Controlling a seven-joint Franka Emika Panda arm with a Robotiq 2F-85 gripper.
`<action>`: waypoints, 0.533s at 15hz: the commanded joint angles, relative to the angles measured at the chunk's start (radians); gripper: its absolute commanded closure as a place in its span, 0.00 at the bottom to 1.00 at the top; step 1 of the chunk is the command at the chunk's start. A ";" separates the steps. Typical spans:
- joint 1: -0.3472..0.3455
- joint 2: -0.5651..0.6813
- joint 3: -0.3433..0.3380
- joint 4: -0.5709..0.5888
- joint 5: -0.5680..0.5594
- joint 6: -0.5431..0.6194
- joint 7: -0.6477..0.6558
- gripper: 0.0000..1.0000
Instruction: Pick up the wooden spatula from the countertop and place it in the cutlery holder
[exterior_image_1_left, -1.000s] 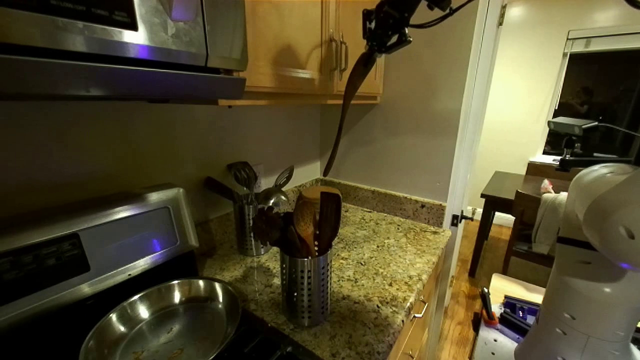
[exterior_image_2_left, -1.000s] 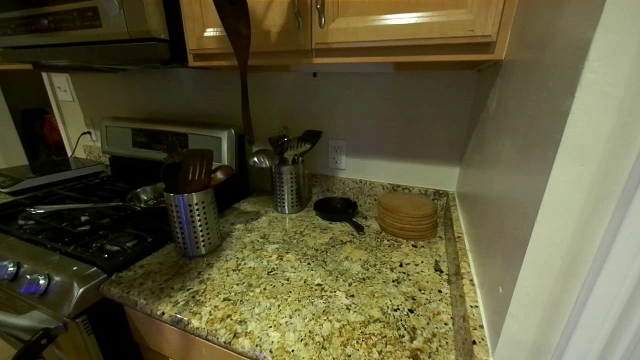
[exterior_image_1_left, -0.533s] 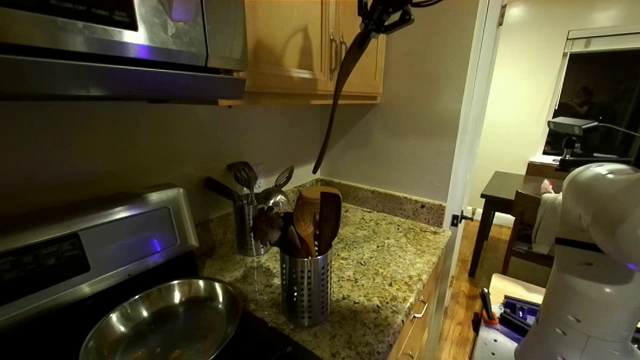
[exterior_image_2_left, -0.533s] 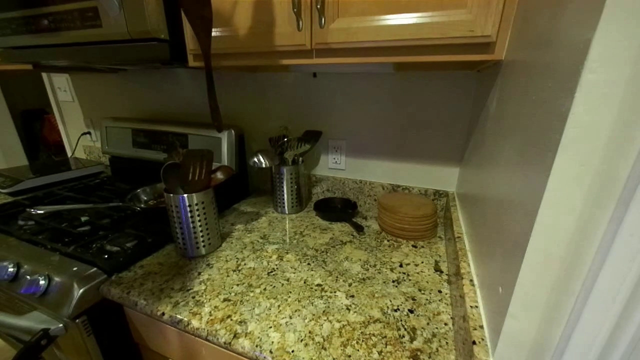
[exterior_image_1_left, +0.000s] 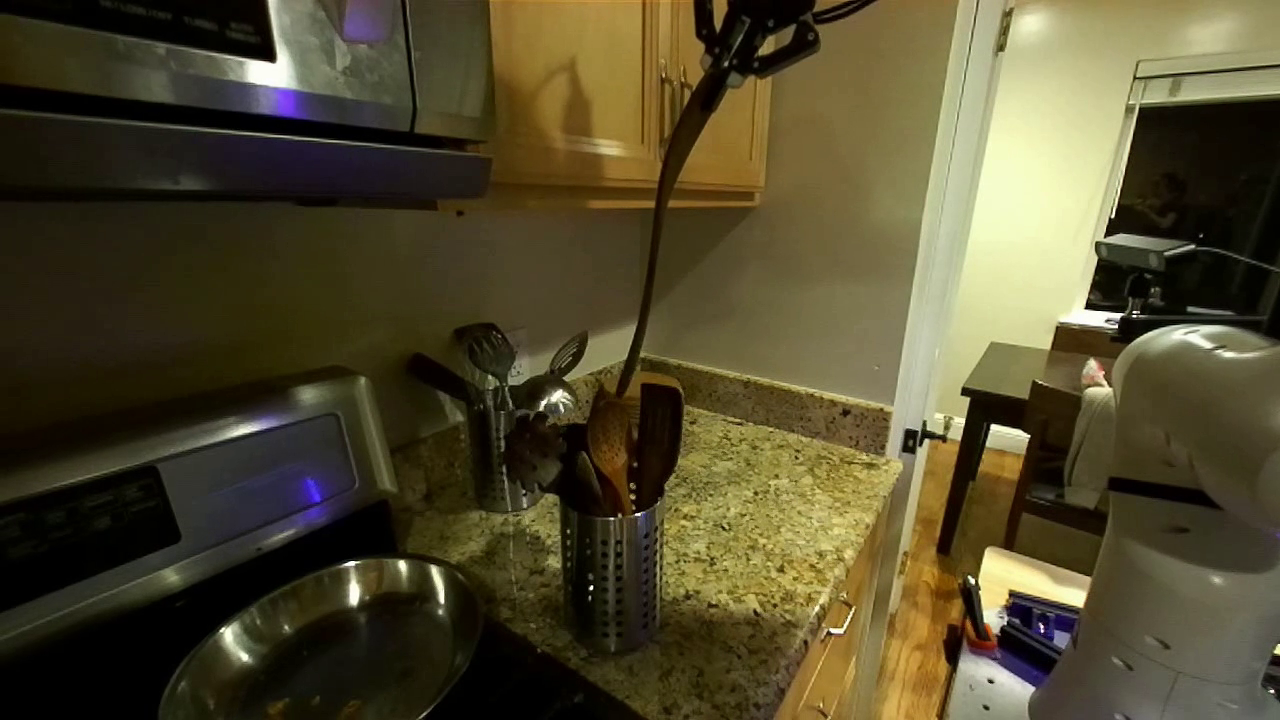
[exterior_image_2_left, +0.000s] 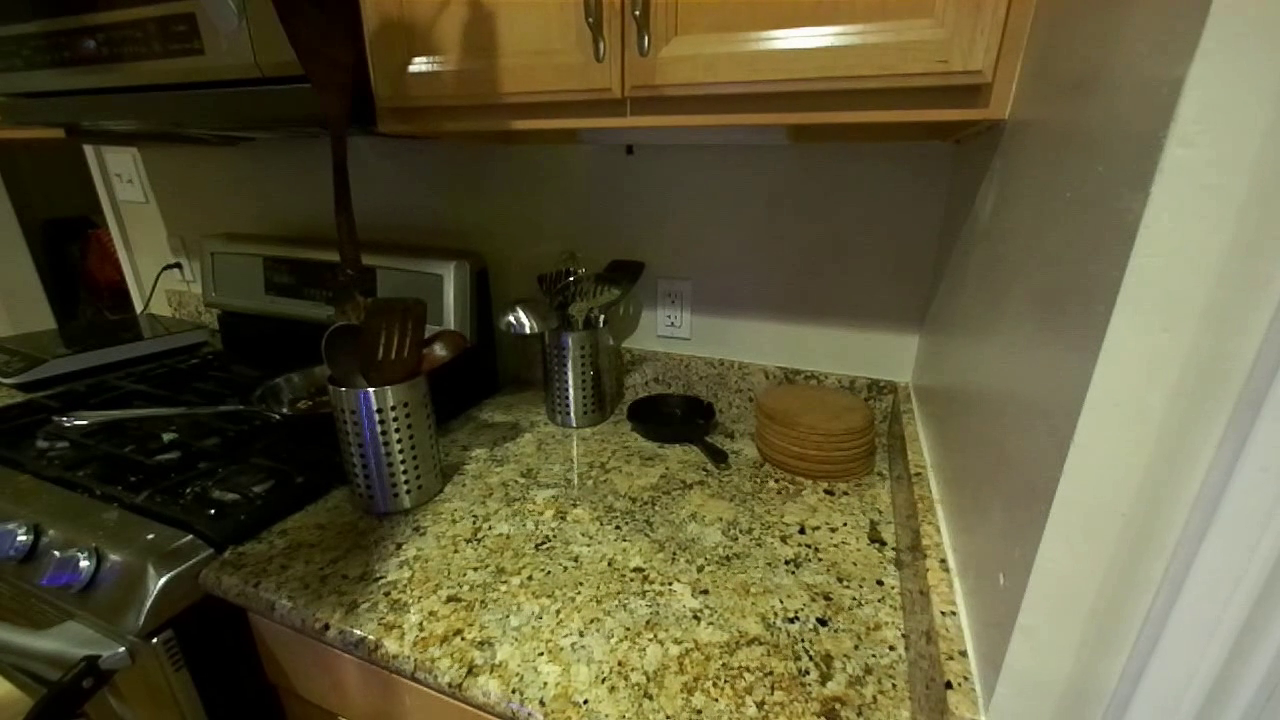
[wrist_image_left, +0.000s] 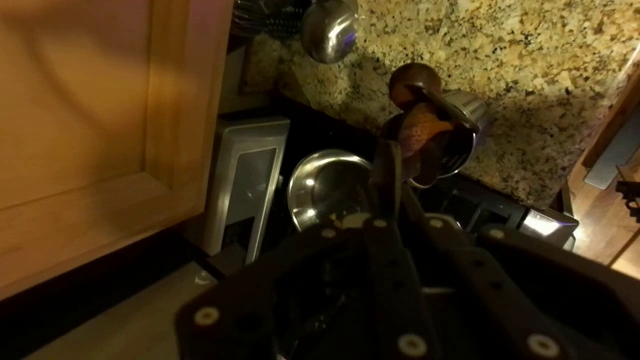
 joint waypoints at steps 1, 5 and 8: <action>0.023 -0.007 -0.004 -0.020 0.036 -0.028 -0.045 0.97; -0.003 -0.007 0.022 -0.086 -0.001 0.019 -0.038 0.97; -0.012 0.000 0.039 -0.132 -0.034 0.058 -0.029 0.97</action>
